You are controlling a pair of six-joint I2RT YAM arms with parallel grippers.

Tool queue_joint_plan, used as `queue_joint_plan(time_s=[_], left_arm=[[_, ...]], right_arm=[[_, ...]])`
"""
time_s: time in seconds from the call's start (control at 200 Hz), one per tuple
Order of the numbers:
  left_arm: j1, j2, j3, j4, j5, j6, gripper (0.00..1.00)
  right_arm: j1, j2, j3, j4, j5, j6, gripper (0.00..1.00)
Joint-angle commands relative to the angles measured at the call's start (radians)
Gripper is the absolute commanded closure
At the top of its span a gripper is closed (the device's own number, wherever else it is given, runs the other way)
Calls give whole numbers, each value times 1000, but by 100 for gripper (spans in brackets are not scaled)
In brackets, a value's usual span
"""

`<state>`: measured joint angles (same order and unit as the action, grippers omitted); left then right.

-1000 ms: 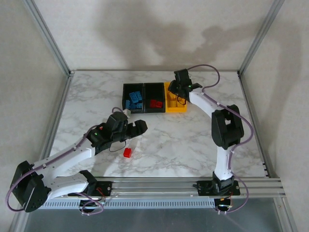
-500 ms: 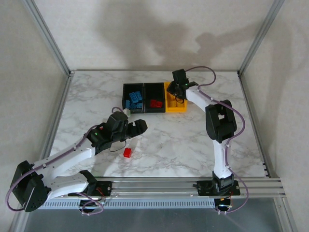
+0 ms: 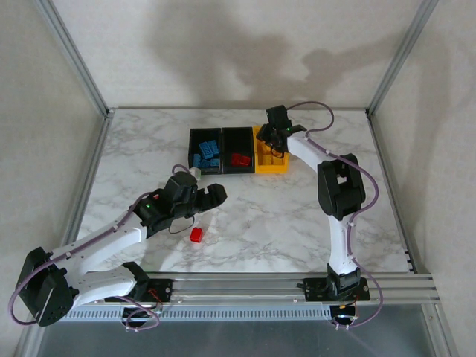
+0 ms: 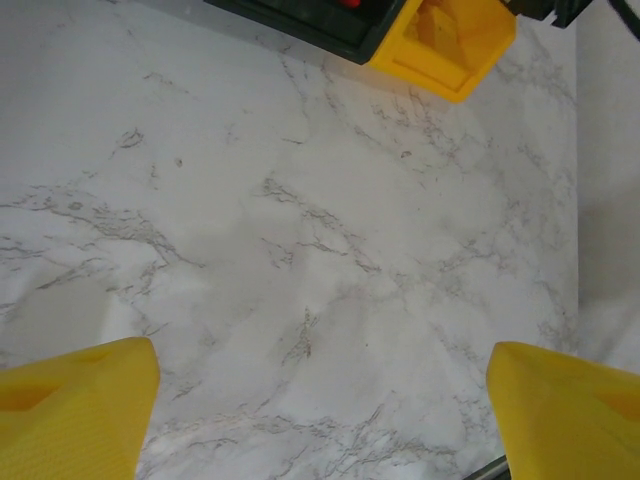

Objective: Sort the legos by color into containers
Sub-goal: Place the lego in the container, then pick up the lego from the middle-left of the table.

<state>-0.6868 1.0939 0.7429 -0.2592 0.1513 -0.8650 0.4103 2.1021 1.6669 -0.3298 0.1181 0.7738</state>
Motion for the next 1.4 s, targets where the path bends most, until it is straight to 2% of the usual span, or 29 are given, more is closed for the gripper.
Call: queue_joint_plan(time_s=[0.0, 0.245, 0.516, 0.776, 0.951, 1.111, 1.257, 1.392], left_arm=[[-10, -24, 40, -46, -53, -6, 15], [-10, -39, 69, -177, -144, -17, 14], [-13, -59, 69, -360, -195, 0, 16], [-53, -6, 23, -425, -189, 17, 22], [-97, 92, 3, -443, -198, 41, 26], [-136, 174, -4, -442, -239, 46, 24], [-162, 237, -7, -425, -263, 46, 24], [-190, 277, -22, -400, -260, 36, 31]], right_arm=[[-3, -131, -55, 25, -4, -5, 41], [20, -364, -293, 109, -75, -42, 41], [66, -691, -629, 207, -208, -169, 42], [140, -1042, -945, 238, -498, -288, 41], [186, -1217, -1087, 198, -489, -254, 41], [186, -1297, -1140, 210, -480, -207, 41], [187, -1290, -1144, 231, -490, -192, 41], [187, -1277, -1142, 230, -487, -194, 41]])
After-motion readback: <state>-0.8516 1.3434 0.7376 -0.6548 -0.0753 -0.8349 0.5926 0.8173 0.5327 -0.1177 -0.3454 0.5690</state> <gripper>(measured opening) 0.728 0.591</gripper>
